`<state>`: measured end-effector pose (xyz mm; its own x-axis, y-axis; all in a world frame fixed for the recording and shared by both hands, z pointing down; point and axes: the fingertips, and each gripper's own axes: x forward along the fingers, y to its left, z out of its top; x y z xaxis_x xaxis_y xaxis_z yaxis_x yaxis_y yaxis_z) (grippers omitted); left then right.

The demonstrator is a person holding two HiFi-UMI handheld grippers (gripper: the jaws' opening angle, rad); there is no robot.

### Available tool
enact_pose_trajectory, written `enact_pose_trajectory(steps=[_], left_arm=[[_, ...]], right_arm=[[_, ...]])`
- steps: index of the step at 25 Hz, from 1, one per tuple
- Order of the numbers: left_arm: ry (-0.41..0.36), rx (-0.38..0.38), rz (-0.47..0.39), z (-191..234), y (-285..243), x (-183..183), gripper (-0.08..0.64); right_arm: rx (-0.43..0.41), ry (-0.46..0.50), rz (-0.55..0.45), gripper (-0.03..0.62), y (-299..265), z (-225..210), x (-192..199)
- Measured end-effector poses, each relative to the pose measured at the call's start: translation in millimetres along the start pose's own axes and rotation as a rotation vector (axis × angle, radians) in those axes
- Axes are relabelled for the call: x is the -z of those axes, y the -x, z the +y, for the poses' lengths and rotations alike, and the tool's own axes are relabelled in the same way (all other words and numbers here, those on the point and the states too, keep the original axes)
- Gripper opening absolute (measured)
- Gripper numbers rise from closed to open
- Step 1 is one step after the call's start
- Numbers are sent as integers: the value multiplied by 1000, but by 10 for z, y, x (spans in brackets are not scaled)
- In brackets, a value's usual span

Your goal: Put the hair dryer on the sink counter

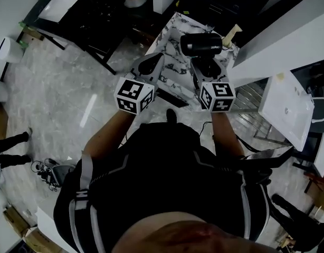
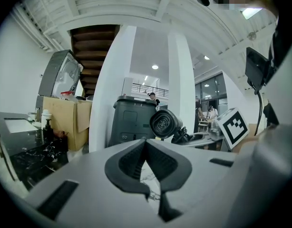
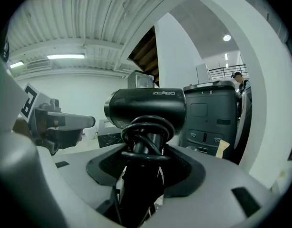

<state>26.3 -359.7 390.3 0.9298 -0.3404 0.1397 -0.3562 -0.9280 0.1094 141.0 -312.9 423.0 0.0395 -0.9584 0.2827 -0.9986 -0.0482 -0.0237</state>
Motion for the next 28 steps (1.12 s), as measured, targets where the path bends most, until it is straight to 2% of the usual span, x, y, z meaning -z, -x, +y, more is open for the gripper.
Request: enact_pose_trajectory(steps=[13,23,28], left_arm=[[70,-121,68,235,-322,389,2],[126,-210,138,397,-543,807,2],[137,-227,172,419,-635,968,2]], right_arm=[[-158,47,152,245,-710,-181,647],[-234,63,286,245,-1206,-324,1334],[-257,59,359,245,-1394,-373,1673]])
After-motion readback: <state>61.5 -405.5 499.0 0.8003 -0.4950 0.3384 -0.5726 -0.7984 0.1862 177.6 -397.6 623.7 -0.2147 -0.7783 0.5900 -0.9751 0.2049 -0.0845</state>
